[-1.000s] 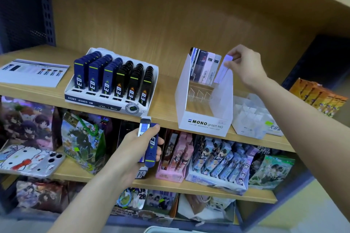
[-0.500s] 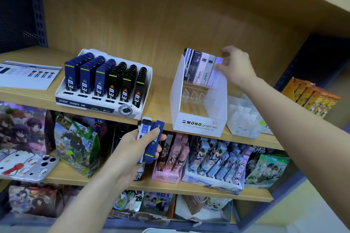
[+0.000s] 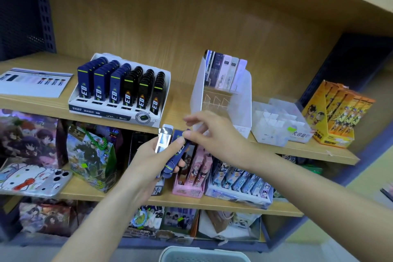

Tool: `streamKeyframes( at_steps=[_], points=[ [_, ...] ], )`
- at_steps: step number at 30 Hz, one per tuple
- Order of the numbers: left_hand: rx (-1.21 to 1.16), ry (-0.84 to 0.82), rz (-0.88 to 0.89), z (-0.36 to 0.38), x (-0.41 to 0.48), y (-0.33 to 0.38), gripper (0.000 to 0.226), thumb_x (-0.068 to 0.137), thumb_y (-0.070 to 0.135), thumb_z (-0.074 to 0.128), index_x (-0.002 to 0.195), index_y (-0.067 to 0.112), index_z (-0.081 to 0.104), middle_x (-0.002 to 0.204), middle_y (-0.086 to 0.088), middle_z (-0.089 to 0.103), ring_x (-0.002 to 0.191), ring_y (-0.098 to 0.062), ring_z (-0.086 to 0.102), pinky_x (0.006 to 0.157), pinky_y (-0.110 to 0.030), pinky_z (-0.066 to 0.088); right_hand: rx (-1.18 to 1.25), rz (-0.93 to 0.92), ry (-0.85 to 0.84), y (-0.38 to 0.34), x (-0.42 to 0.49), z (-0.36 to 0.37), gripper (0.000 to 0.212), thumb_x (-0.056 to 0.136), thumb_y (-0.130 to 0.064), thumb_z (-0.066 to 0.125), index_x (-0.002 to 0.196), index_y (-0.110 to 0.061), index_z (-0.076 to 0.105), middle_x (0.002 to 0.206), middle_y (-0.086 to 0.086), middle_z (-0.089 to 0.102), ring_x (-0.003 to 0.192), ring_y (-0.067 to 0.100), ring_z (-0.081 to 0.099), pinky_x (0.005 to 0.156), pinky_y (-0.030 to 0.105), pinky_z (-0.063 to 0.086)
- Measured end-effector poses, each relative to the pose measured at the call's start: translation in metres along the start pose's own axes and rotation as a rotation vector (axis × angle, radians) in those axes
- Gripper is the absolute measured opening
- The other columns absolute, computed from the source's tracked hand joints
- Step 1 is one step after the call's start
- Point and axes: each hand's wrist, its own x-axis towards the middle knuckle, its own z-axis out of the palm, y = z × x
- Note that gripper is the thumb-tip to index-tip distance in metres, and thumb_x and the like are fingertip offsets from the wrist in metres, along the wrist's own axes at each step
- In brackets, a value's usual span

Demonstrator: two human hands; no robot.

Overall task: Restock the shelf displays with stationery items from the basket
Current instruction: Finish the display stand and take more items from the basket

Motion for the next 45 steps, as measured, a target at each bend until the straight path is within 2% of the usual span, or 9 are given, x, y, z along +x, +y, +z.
streamKeyframes(
  at_steps=[4,11,17,24,28,32,35,39,45],
  points=[
    [0.003,-0.012,0.034,-0.002,-0.006,0.002,0.027,0.086,0.031,0.061,0.1,0.008,0.064,0.055,-0.004,0.062,0.043,-0.009,0.052,0.039,-0.015,0.037,0.219,0.089,-0.083,-0.005,0.001,-0.001,0.008,0.089,-0.015,0.064,0.097,-0.017,0.067,0.074,-0.01,0.062,0.056,-0.006,0.058,0.055,0.007,0.044],
    [-0.039,0.055,0.101,-0.014,-0.006,0.005,0.016,0.086,0.028,0.064,0.088,0.013,0.063,0.053,-0.003,0.056,0.045,-0.011,0.046,0.048,-0.022,0.037,0.533,0.244,0.043,-0.004,-0.002,-0.008,0.007,0.087,-0.009,0.064,0.085,-0.015,0.061,0.075,0.005,0.062,0.058,0.005,0.065,0.061,0.014,0.054],
    [-0.014,0.193,0.193,-0.036,-0.008,0.007,0.014,0.082,0.021,0.071,0.079,0.013,0.061,0.054,-0.004,0.056,0.046,-0.013,0.048,0.05,-0.025,0.042,0.244,0.13,-0.246,-0.012,-0.011,0.006,0.005,0.084,-0.025,0.07,0.086,-0.022,0.067,0.07,-0.011,0.061,0.065,0.002,0.057,0.062,0.017,0.048],
    [0.056,0.185,0.186,-0.053,-0.029,0.016,0.025,0.089,0.031,0.059,0.083,0.007,0.057,0.05,-0.001,0.057,0.041,-0.01,0.047,0.04,-0.017,0.039,0.139,-0.011,-0.31,-0.045,0.003,0.033,0.009,0.086,-0.028,0.068,0.081,-0.026,0.061,0.053,-0.024,0.053,0.049,-0.002,0.044,0.05,0.011,0.032],
    [-0.041,0.263,0.112,-0.072,-0.038,0.026,0.035,0.093,0.039,0.052,0.084,0.006,0.057,0.048,-0.002,0.052,0.038,-0.011,0.044,0.037,-0.016,0.033,0.26,0.022,-0.159,-0.062,0.026,0.029,0.015,0.09,-0.017,0.063,0.084,-0.02,0.049,0.07,-0.006,0.059,0.053,0.005,0.055,0.055,0.019,0.048],
    [-0.121,0.304,0.046,-0.094,-0.043,0.028,0.023,0.094,0.028,0.056,0.086,0.006,0.056,0.052,-0.001,0.055,0.042,-0.012,0.047,0.043,-0.023,0.038,0.45,0.015,0.042,-0.083,0.058,0.028,0.02,0.093,-0.009,0.056,0.087,-0.018,0.038,0.07,0.004,0.059,0.061,0.021,0.065,0.064,0.036,0.057],
    [-0.122,0.341,0.045,-0.107,-0.045,0.026,0.02,0.096,0.018,0.054,0.08,0.006,0.057,0.049,-0.002,0.055,0.044,-0.014,0.047,0.048,-0.025,0.036,0.437,-0.038,0.142,-0.099,0.081,0.035,0.004,0.099,-0.012,0.045,0.095,-0.014,0.044,0.071,0.002,0.057,0.059,0.011,0.064,0.064,0.028,0.057],
    [-0.143,0.391,0.065,-0.118,-0.052,0.03,0.02,0.096,0.015,0.053,0.078,0.006,0.059,0.048,-0.001,0.055,0.041,-0.01,0.048,0.04,-0.017,0.038,0.344,-0.084,0.226,-0.116,0.108,0.051,0.007,0.097,-0.014,0.049,0.097,-0.011,0.056,0.067,-0.002,0.06,0.059,0.009,0.063,0.064,0.021,0.054],
    [-0.223,0.446,0.097,-0.131,-0.059,0.035,0.019,0.095,0.014,0.055,0.082,0.002,0.061,0.05,-0.003,0.057,0.039,-0.009,0.052,0.037,-0.015,0.04,0.191,-0.168,0.196,-0.124,0.129,0.071,0.013,0.094,-0.01,0.055,0.091,0.001,0.061,0.073,0.003,0.06,0.064,0.011,0.065,0.075,0.041,0.056]
  ],
)
